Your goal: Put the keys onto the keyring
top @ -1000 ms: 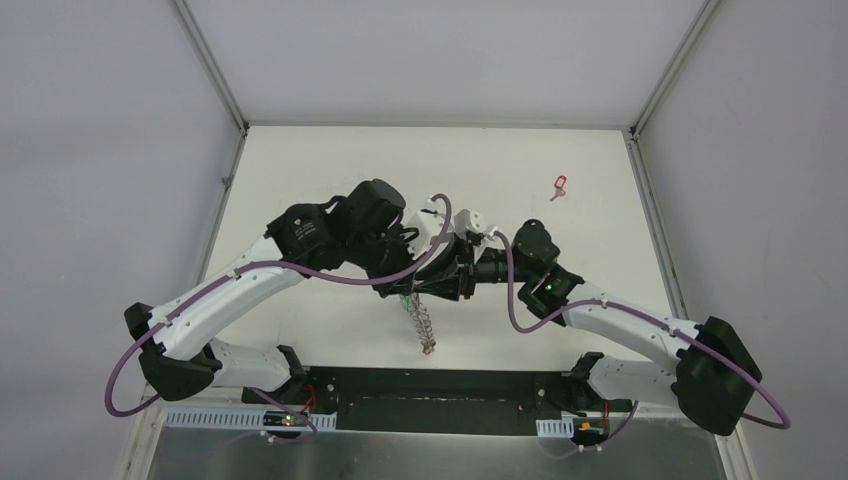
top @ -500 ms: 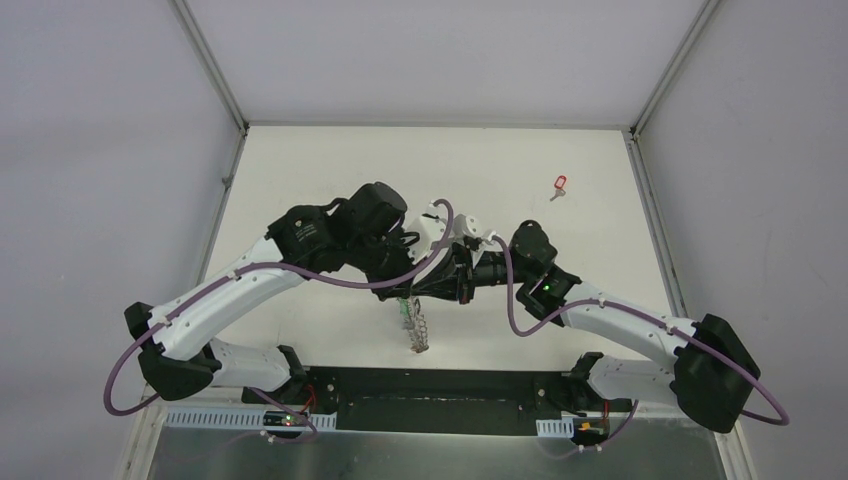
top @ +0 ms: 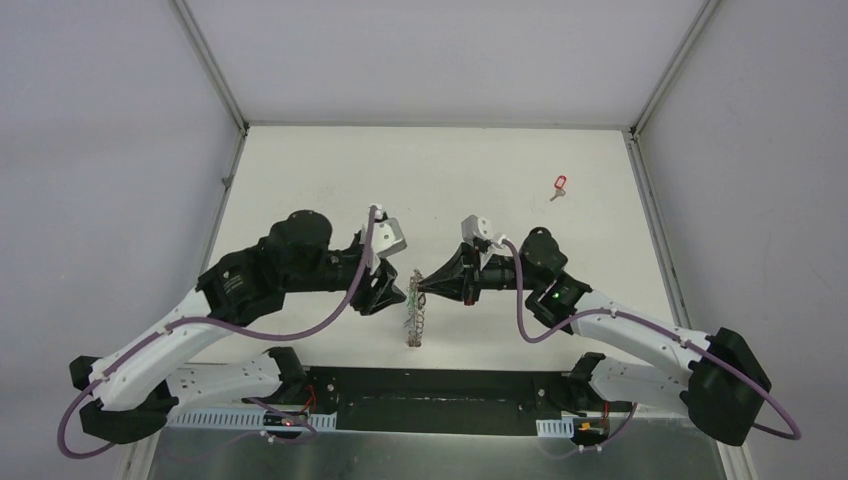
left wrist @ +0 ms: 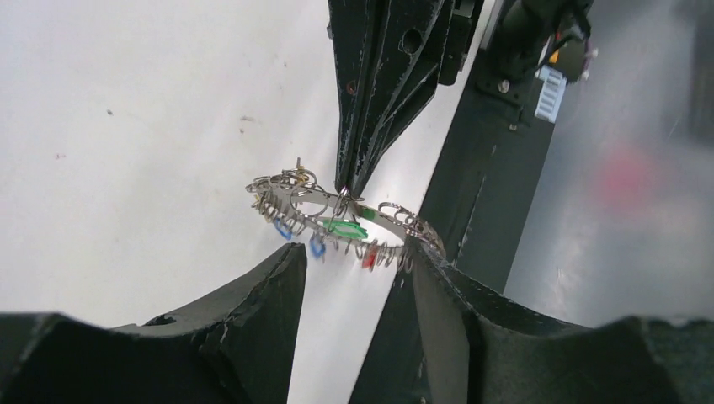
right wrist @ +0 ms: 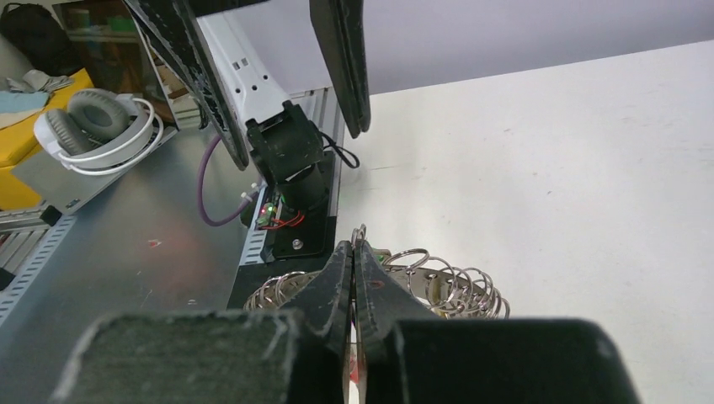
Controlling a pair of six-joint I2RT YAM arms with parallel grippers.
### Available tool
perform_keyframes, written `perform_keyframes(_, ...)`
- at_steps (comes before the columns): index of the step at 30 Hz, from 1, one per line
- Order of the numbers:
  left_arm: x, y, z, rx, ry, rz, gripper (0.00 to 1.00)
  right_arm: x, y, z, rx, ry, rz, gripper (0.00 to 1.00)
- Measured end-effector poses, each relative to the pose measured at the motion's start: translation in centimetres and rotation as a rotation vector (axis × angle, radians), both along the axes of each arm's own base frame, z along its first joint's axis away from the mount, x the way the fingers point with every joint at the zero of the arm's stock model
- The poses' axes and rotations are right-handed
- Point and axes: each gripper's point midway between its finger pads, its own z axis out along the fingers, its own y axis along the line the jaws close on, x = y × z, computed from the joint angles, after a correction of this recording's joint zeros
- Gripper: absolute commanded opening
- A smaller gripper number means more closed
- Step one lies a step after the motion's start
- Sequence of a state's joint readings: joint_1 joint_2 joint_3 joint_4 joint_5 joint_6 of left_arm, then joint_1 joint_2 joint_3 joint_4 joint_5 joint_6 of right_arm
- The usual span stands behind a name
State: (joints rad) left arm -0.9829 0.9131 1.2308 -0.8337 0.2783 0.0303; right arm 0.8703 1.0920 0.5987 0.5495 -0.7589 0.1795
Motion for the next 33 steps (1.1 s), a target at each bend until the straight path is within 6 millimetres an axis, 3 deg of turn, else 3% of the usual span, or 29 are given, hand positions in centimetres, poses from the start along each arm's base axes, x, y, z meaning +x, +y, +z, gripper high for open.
perform_keyframes(9, -1.2, 0.0, -0.9, -0.217, -0.146, -0.066, 0.50, 0.3, -0.8, 2.0, 0.090, -0.034, -0.063, 0.00)
perform_keyframes(13, -0.9, -0.5, -1.2, -0.294, -0.218, -0.080, 0.45, 0.0, -0.9, 2.5, 0.129, -0.040, -0.056, 0.00)
perform_keyframes(22, -0.1, -1.1, -0.2, -0.381, -0.307, -0.064, 0.43, -0.5, -1.0, 3.9, 0.186, -0.059, -0.031, 0.00)
perform_keyframes(30, 0.2, -1.1, 0.4, -0.405, -0.331, -0.050, 0.28, -0.6, -1.0, 4.1, 0.192, -0.064, -0.027, 0.00)
perform_keyframes(33, 0.1, -0.9, 0.7, -0.415, -0.342, -0.050, 0.19, -0.6, -1.0, 4.1, 0.192, -0.061, -0.026, 0.00)
